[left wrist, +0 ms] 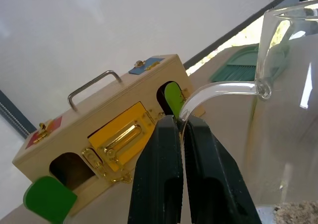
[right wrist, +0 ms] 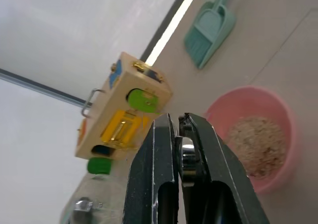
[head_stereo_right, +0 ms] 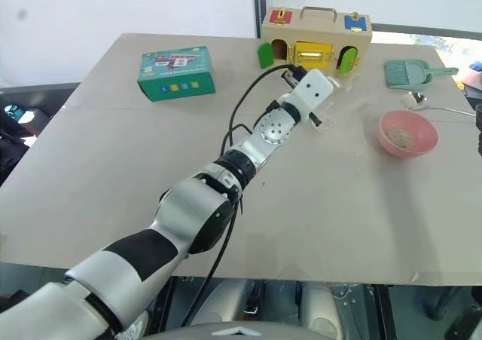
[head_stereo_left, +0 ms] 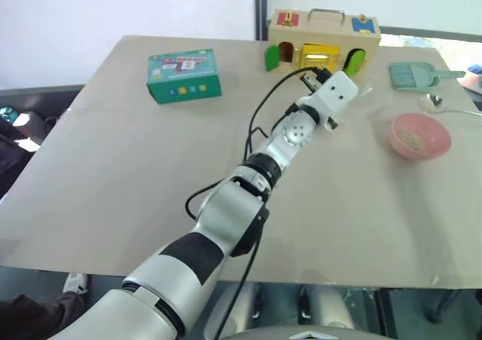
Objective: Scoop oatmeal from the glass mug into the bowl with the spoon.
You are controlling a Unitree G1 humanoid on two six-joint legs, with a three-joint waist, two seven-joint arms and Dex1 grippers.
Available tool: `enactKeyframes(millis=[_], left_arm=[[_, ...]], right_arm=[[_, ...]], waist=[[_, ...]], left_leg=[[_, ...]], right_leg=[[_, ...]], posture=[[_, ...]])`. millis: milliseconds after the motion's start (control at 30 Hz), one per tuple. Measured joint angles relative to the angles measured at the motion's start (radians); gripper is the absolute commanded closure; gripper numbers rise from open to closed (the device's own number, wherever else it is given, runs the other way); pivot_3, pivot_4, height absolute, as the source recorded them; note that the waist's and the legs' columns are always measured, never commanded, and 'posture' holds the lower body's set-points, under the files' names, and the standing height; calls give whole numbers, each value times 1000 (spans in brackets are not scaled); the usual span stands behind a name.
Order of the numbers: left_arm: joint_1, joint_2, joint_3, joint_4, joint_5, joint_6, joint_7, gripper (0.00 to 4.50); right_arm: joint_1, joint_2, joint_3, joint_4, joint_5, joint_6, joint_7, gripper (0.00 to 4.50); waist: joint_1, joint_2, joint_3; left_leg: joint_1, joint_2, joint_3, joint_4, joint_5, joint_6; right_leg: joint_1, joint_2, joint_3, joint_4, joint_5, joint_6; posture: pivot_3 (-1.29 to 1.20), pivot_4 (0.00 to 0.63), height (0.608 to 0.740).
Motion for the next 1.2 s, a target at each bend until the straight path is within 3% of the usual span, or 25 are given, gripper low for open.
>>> enactKeyframes(millis=[167,267,367,400,500,533,600,667,833,967,1200], left_arm=[[-6,2,7,0,-17,-1,-14,4478],[-6,5,10,-1,-27,-10,-26,4478],[-6,9,17,-4,-37,-25,-32,4478],[-2,20,20,-8,-41,-34,-34,4478],[24,33,34,-30,-52,-54,-45,4478],[33,39,36,-36,-56,-61,-50,4478],[62,53,39,-54,-62,-80,-69,4478],[115,72,43,-81,-75,-108,-96,4478],[204,105,44,-95,-84,-119,-132,4478],[240,117,44,-142,-94,-132,-145,4478],[324,103,44,-289,-133,-168,-187,4478]], right_arm=[[6,-123,177,44,-285,49,185,4500],[70,-267,349,-41,-626,25,411,4500],[145,-341,459,-118,-890,-61,574,4500],[203,-390,520,-154,-1075,-151,649,4500],[247,-399,543,-193,-1280,-259,717,4500],[244,-365,522,-203,-1289,-271,727,4500],[210,-216,417,-243,-1152,-266,733,4500],[169,-89,285,-292,-849,-219,707,4500],[108,-46,196,-427,-460,-183,609,4500],[83,-53,257,-456,-359,-143,558,4500],[69,-80,388,-417,-426,-61,569,4500]], waist=[[-2,1,0],[0,2,0],[4,2,0],[4,2,0],[3,2,0],[1,1,0],[0,0,1],[0,1,0],[1,1,1],[4,1,1],[2,1,0]], left_leg=[[0,1,2,0,0,1],[-1,1,2,1,0,0],[-1,0,2,1,2,-3],[-1,0,1,1,2,-4],[-1,-1,2,2,2,-4],[0,-1,2,1,2,-4],[0,0,1,2,2,-5],[0,0,1,1,2,-5],[0,-1,1,2,2,-4],[0,-1,1,3,1,-3],[-1,-1,1,4,1,-3]], right_leg=[[0,0,2,0,0,1],[-1,1,1,-1,0,1],[-1,1,1,-1,0,2],[-1,0,1,-1,0,3],[-2,0,2,-1,0,4],[-2,1,3,-1,0,5],[-2,1,3,-1,0,5],[-2,1,3,-1,0,4],[-2,0,3,-1,0,5],[-1,-1,2,0,0,5],[-1,-1,2,0,1,5]], posture=[[0,150,740],[0,150,740],[0,150,740],[0,150,740],[0,150,740],[0,150,740],[0,150,740],[0,150,740],[0,150,740],[0,150,740],[0,150,740]])
